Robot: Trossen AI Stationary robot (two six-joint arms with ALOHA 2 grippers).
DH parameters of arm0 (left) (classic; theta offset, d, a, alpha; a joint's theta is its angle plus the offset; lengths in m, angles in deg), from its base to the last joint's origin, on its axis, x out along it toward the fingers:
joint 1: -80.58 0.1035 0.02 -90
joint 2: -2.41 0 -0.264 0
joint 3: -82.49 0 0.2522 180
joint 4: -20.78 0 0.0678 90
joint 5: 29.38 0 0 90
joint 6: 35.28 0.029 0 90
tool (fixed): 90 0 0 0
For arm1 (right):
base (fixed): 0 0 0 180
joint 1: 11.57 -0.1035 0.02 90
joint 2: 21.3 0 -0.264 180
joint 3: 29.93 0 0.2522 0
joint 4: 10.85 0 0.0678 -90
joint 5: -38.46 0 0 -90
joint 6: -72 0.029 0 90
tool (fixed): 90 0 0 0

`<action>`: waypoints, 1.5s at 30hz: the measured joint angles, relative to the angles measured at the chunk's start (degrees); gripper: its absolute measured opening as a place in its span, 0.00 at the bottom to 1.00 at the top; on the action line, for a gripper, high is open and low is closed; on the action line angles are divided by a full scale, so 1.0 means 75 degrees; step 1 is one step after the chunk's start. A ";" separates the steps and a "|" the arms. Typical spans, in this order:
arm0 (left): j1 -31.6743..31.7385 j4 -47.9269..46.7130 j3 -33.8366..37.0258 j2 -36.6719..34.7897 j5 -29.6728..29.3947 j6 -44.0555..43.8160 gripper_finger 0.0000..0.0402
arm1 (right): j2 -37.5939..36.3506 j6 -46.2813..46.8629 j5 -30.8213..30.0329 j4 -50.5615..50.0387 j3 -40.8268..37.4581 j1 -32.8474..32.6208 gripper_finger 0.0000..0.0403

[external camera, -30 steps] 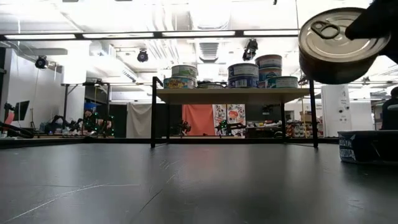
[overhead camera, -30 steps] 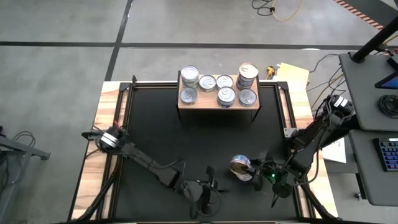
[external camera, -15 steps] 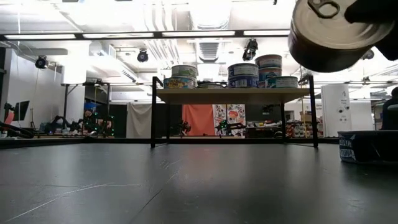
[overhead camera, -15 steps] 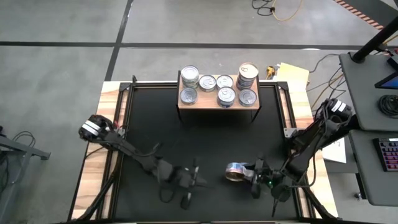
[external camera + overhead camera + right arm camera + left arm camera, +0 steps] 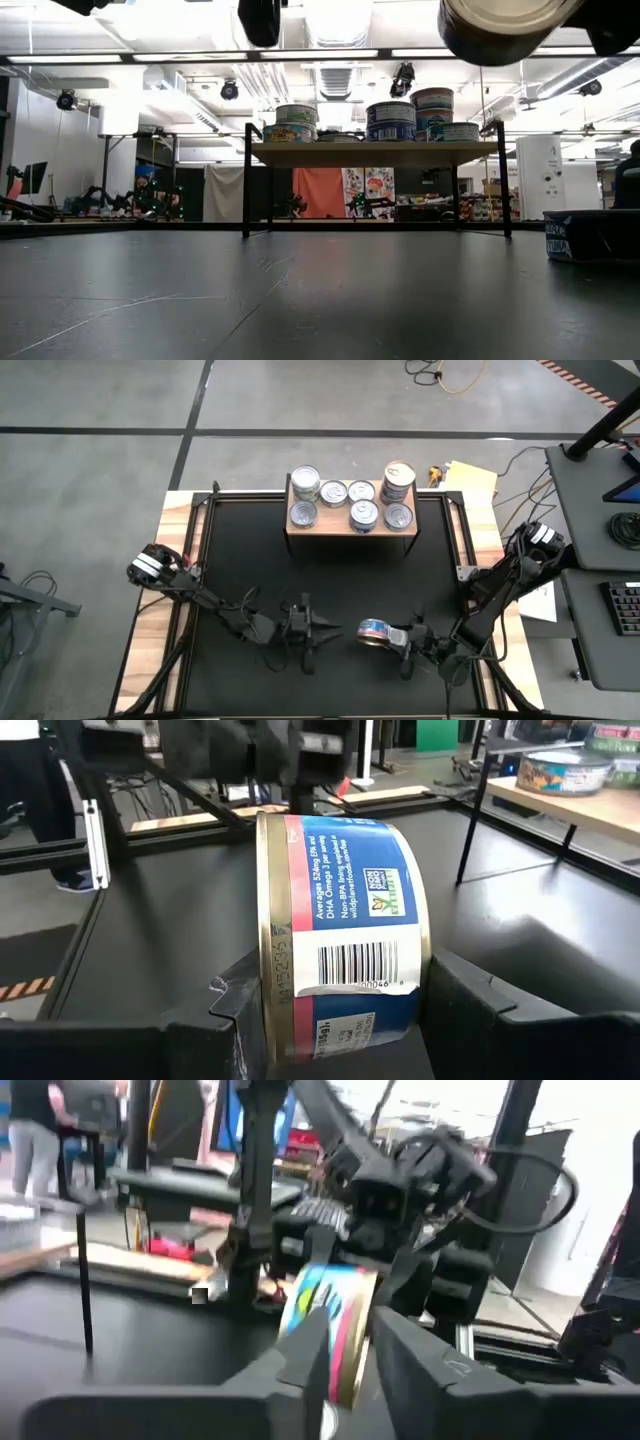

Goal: Stack canned seafood by type on shelf
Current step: Stack the blue pink tuna can on top of the blue pink tuna can on the shelf

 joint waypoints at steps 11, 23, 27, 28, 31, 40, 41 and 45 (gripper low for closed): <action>0.0032 -0.0239 -0.0114 0.0389 0.0714 -0.0672 0.55 | -0.0006 -0.0932 0.0201 0.0438 0.0018 0.0015 0.45; 0.0167 -0.0318 -0.1249 0.1343 0.0719 0.0214 0.78 | -0.0015 -0.1919 0.0518 0.1269 0.0015 0.0041 0.45; 0.0221 -0.0297 -0.1241 0.1343 0.0706 0.0138 0.79 | -0.0020 -0.2114 0.0468 0.1366 0.0003 0.0043 0.45; 0.0221 -0.0292 -0.1241 0.1343 0.0708 0.0129 0.79 | -0.0020 -0.2194 0.0489 0.1431 0.0003 0.0041 0.45; 0.0227 -0.0277 -0.1241 0.1343 0.0677 0.0032 0.79 | -0.0020 -0.2294 0.0516 0.1498 0.0003 0.0043 0.45; 0.0301 -0.0282 -0.1250 0.1358 0.0142 0.0025 0.79 | -0.0020 -0.2323 0.0911 0.1700 0.0022 0.0066 0.45; 0.0303 -0.0297 -0.1250 0.1358 0.0166 0.0060 0.79 | -0.0020 -0.2378 0.1062 0.1782 0.0021 0.0098 0.45; 0.0314 -0.0283 -0.1291 0.1358 0.0330 0.0200 0.79 | -0.0020 -0.2645 0.1391 0.1996 0.0021 0.0167 0.45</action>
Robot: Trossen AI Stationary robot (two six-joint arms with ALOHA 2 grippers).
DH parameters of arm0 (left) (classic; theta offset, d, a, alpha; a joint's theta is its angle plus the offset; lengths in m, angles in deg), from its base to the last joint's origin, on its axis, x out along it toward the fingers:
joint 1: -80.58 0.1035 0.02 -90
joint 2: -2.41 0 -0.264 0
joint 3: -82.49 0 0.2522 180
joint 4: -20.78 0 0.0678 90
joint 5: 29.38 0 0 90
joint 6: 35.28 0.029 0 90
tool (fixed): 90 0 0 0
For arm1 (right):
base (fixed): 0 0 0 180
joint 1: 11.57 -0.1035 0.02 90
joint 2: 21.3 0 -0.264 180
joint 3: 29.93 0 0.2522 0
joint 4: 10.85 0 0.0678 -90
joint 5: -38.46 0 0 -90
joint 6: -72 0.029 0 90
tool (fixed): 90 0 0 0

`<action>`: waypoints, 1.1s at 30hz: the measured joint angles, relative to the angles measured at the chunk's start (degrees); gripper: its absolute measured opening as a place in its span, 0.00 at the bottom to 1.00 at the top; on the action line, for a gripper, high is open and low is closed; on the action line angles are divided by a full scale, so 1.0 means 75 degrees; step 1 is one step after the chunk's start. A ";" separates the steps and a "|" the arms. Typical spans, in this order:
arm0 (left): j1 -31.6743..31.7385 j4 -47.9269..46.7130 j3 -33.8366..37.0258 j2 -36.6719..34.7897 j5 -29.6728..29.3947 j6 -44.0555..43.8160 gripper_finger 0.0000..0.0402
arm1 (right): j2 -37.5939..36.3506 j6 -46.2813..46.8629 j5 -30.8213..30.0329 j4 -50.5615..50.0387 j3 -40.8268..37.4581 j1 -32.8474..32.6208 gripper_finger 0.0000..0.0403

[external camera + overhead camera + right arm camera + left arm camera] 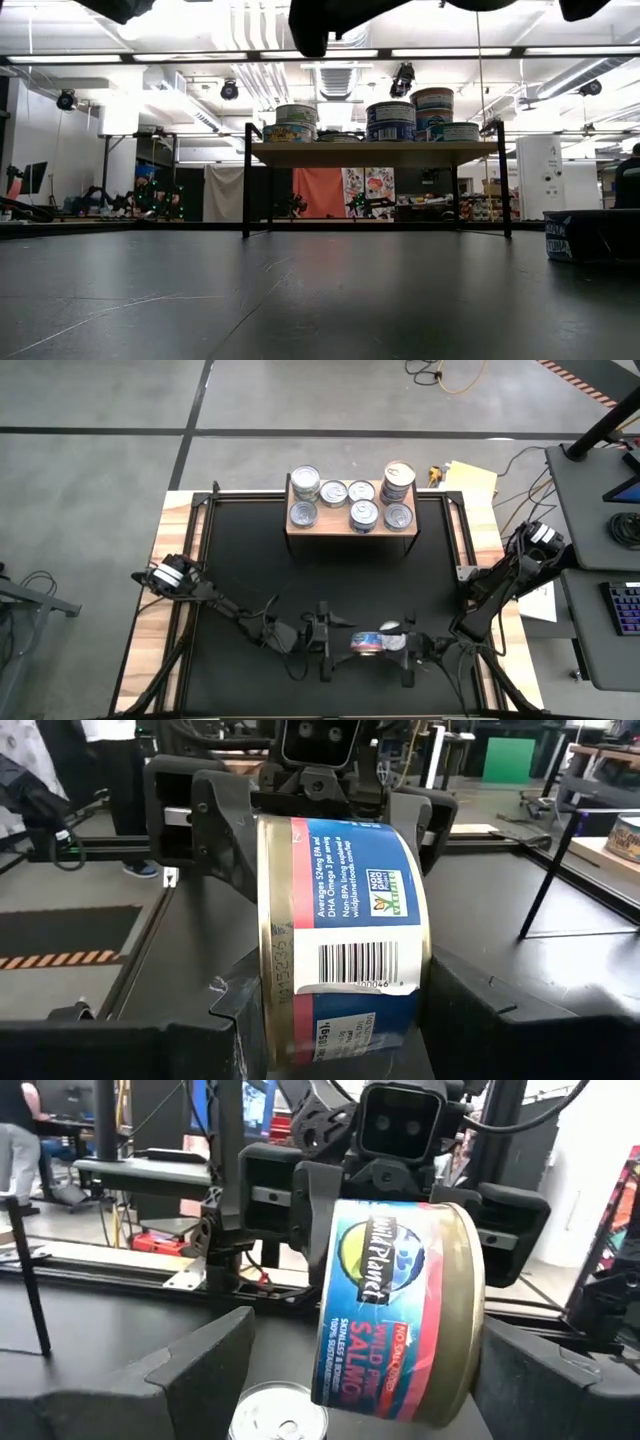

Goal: Stack canned seafood by type on shelf
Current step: Stack the blue pink tuna can on top of the blue pink tuna can on the shelf

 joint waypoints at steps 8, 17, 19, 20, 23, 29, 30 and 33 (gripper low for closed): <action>0.0043 -0.0229 -0.0295 0.0000 0.0523 0.0083 0.73 | 0.0000 -0.0026 0.0220 0.0044 0.0000 0.0273 0.45; 0.0038 -0.1301 -0.0569 -0.0006 0.0635 -0.0504 0.42 | 0.0009 0.0055 0.0135 0.0049 0.0000 0.0313 0.54; 0.0038 -0.1412 -0.0554 0.0009 0.0646 -0.0610 0.42 | -0.0004 0.0011 0.0080 0.0109 0.0004 0.0313 0.58; 0.0038 -0.1434 -0.0542 0.0014 0.0640 -0.0682 0.42 | -0.0010 -0.0054 0.0081 0.0101 0.0006 0.0313 0.59; 0.0038 -0.1356 -0.0542 -0.0133 0.0560 -0.0944 0.42 | -0.0159 -0.0345 0.0080 0.0037 0.0000 0.0273 0.63; 0.0043 -0.2038 -0.0471 -0.0967 0.0558 -0.1388 0.42 | -0.1083 -0.1208 0.0025 0.0043 0.0000 -0.0019 0.66; 0.0051 -0.2339 -0.0467 -0.1162 0.0506 -0.1658 0.42 | -0.1272 -0.1417 0.0025 0.0047 0.0000 -0.0102 0.66; 0.0153 -0.3112 -0.0467 -0.1820 0.0529 -0.2549 0.42 | -0.1649 -0.2309 0.0125 0.0126 0.0003 -0.0366 0.65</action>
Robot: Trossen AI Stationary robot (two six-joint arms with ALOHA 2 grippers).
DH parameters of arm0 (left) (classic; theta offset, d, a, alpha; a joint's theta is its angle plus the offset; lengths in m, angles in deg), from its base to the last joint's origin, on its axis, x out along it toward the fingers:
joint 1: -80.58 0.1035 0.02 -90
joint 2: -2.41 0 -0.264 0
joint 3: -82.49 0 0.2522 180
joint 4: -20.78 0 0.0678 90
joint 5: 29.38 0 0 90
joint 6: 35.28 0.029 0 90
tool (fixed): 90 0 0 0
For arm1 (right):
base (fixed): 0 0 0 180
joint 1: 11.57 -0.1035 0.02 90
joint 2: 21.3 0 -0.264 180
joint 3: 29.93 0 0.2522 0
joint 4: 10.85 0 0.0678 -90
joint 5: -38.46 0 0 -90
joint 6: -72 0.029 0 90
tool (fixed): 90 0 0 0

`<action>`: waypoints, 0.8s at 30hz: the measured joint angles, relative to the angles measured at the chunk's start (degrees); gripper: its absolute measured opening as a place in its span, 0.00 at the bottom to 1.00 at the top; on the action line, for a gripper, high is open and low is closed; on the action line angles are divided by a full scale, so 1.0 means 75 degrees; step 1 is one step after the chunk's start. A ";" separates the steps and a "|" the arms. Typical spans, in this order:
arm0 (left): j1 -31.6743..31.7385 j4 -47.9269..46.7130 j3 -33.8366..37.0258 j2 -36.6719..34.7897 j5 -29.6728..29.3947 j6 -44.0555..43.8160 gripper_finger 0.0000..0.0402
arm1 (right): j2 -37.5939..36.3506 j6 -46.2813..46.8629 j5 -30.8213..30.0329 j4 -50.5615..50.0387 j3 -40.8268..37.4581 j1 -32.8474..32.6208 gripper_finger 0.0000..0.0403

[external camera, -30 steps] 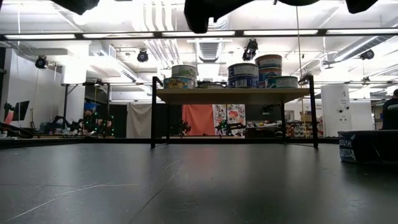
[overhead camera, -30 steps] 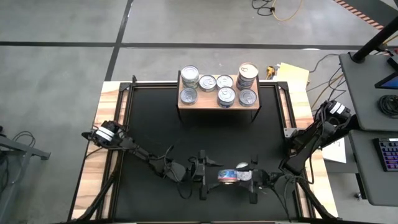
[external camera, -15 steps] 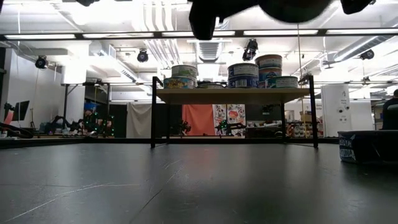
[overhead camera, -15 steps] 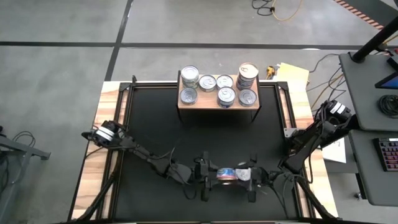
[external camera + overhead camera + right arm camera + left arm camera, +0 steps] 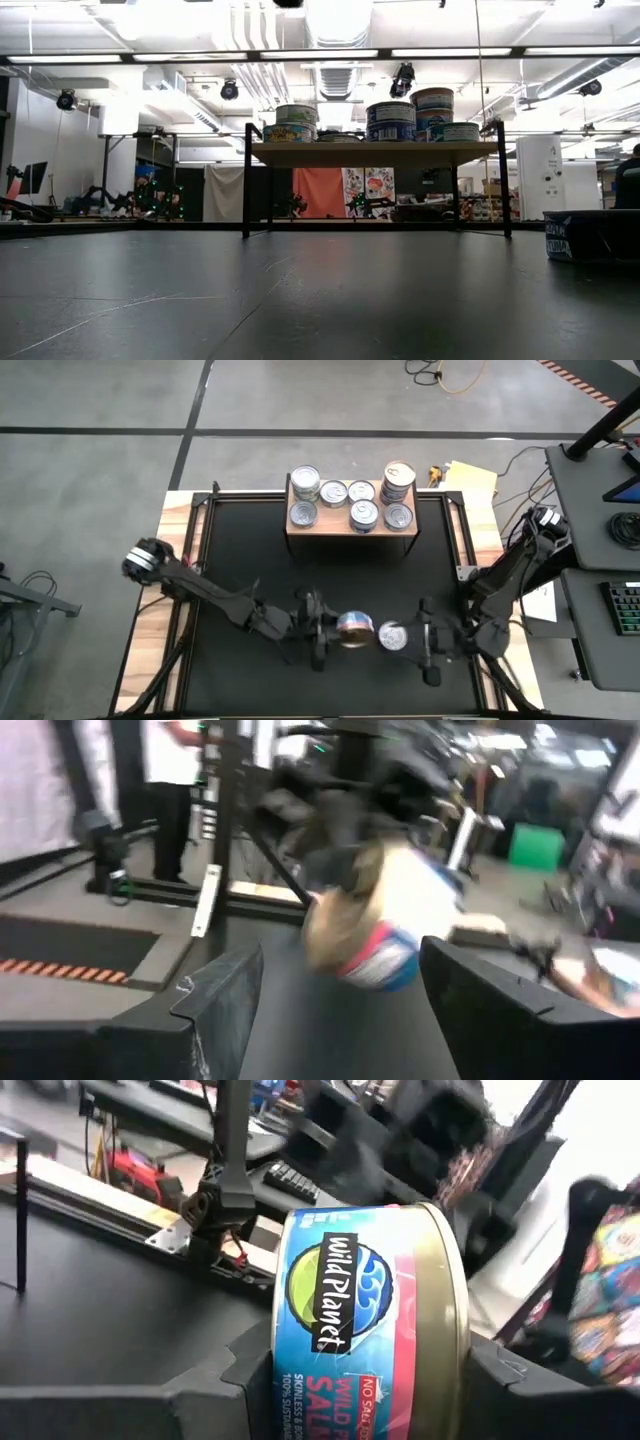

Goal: Stack canned seafood by type on shelf
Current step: Stack the blue pink tuna can on top of the blue pink tuna can on the shelf

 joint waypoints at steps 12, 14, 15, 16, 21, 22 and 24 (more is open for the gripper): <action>0.0892 -0.1046 -0.0003 -0.1217 0.1690 -0.4722 0.42 | 0.0912 -0.7295 -0.0326 0.0803 0.0824 -0.0239 0.54; 0.0961 -0.1135 0.0000 -0.1210 0.1752 -0.4988 0.42 | 0.1348 -0.8753 -0.1254 0.0771 0.1167 -0.0223 0.53; 0.0989 -0.1130 0.0000 -0.1210 0.1764 -0.5074 0.42 | 0.1539 -0.9340 -0.1722 0.0765 0.1336 -0.0174 0.53; 0.1023 -0.1110 0.0000 -0.1211 0.1767 -0.5137 0.42 | 0.1708 -0.9820 -0.2116 0.0744 0.1492 -0.0112 0.54; 0.1089 -0.1110 0.0000 -0.1199 0.1715 -0.5361 0.42 | 0.2247 -1.0812 -0.2717 0.0357 0.2222 0.0238 0.57; 0.1087 -0.1102 0.0000 -0.1196 0.1718 -0.5385 0.42 | 0.2321 -1.0830 -0.2709 0.0224 0.2363 0.0304 0.58; 0.1084 -0.1098 0.0000 -0.1189 0.1718 -0.5405 0.42 | 0.2399 -1.0826 -0.2710 0.0063 0.2586 0.0439 0.60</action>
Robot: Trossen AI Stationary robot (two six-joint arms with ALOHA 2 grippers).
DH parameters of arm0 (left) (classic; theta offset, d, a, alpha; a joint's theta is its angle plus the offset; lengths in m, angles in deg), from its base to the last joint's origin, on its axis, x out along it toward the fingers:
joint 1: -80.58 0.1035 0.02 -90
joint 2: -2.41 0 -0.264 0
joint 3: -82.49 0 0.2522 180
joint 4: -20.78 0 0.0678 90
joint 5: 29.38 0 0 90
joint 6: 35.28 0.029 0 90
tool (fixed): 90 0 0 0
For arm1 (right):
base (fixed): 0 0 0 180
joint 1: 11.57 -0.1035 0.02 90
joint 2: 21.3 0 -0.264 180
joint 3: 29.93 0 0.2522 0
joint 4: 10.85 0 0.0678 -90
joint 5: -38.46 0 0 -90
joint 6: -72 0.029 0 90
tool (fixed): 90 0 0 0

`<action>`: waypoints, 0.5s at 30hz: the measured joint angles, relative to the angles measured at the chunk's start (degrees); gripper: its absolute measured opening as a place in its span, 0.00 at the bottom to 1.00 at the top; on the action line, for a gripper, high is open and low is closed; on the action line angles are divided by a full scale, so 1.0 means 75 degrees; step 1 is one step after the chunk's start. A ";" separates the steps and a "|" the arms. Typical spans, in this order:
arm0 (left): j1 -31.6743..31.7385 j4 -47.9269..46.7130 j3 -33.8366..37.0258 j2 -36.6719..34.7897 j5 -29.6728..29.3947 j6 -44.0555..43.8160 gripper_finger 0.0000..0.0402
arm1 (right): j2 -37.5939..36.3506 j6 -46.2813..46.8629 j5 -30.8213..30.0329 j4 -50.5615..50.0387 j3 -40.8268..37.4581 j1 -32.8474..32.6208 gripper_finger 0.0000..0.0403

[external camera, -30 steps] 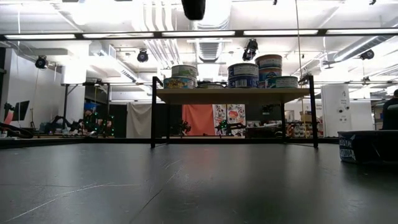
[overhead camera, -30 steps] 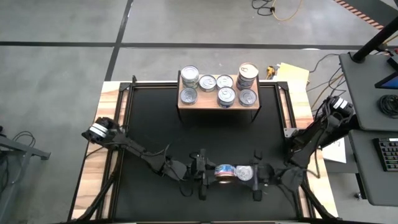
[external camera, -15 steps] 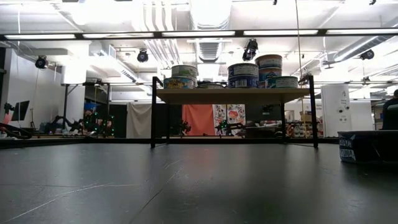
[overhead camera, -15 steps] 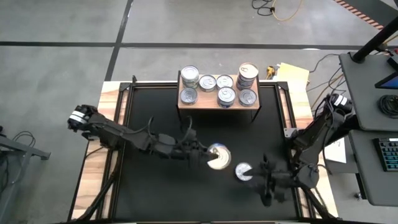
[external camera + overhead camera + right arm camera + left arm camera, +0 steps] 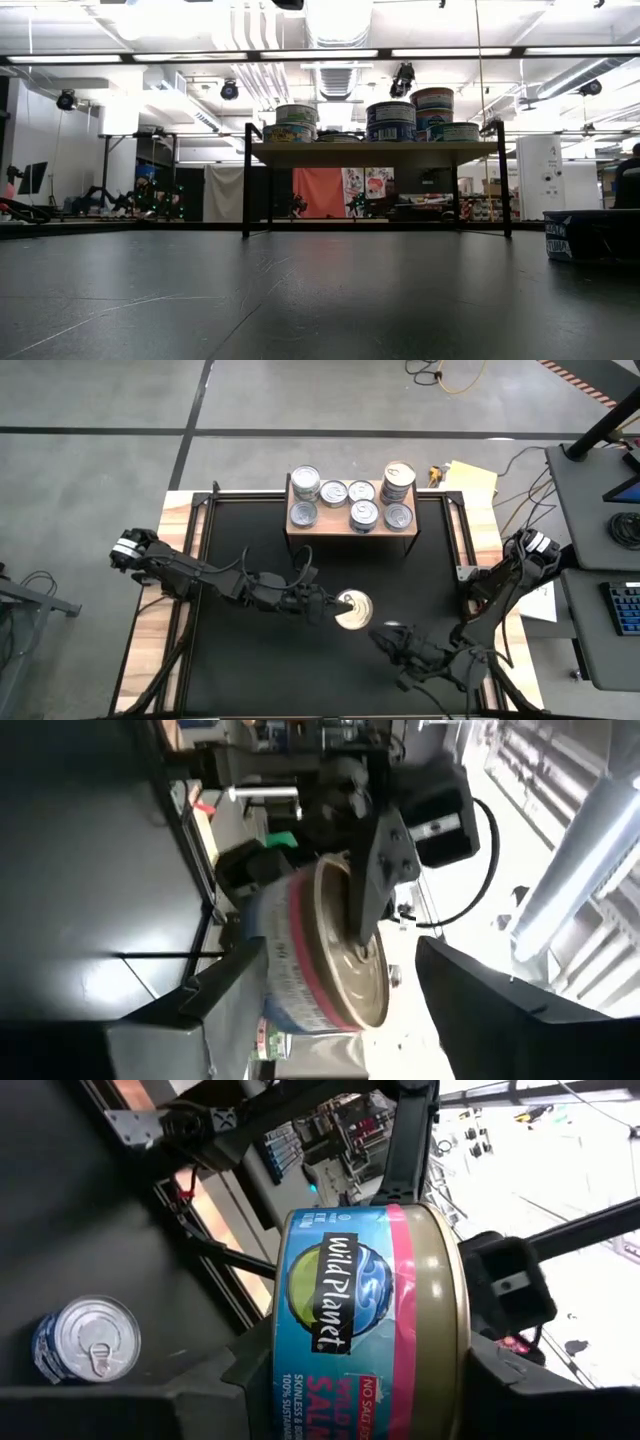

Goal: Stack canned seafood by type on shelf
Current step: Stack the blue pink tuna can on top of the blue pink tuna can on the shelf

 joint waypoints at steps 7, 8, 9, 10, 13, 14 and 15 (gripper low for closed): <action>0.0001 0.0171 0.0000 0.0005 -0.0061 0.0013 0.42 | 0.0127 0.0467 -0.0050 -0.0225 0.0423 0.0448 0.71; 0.0001 0.0267 0.0000 0.0005 -0.0063 0.0019 0.42 | 0.0127 0.0494 -0.0051 -0.0339 0.0445 0.0489 0.72; 0.0005 0.0393 0.0000 0.0005 -0.0063 0.0026 0.42 | 0.0127 0.0499 -0.0051 -0.0471 0.0453 0.0529 0.74; 0.0016 0.0522 0.0000 0.0005 -0.0061 0.0046 0.42 | 0.0127 0.0492 -0.0048 -0.0626 0.0451 0.0562 0.75; 0.0016 0.0684 0.0000 -0.0010 -0.0061 0.0085 0.42 | 0.0127 0.0329 -0.0046 -0.0934 0.0382 0.0673 0.79; 0.0016 0.0672 0.0000 -0.0010 -0.0056 0.0085 0.42 | 0.0127 0.0302 -0.0046 -0.1007 0.0380 0.0717 0.80; 0.0016 0.0659 0.0000 -0.0010 -0.0023 0.0085 0.42 | 0.0127 0.0271 -0.0048 -0.1031 0.0380 0.0771 0.80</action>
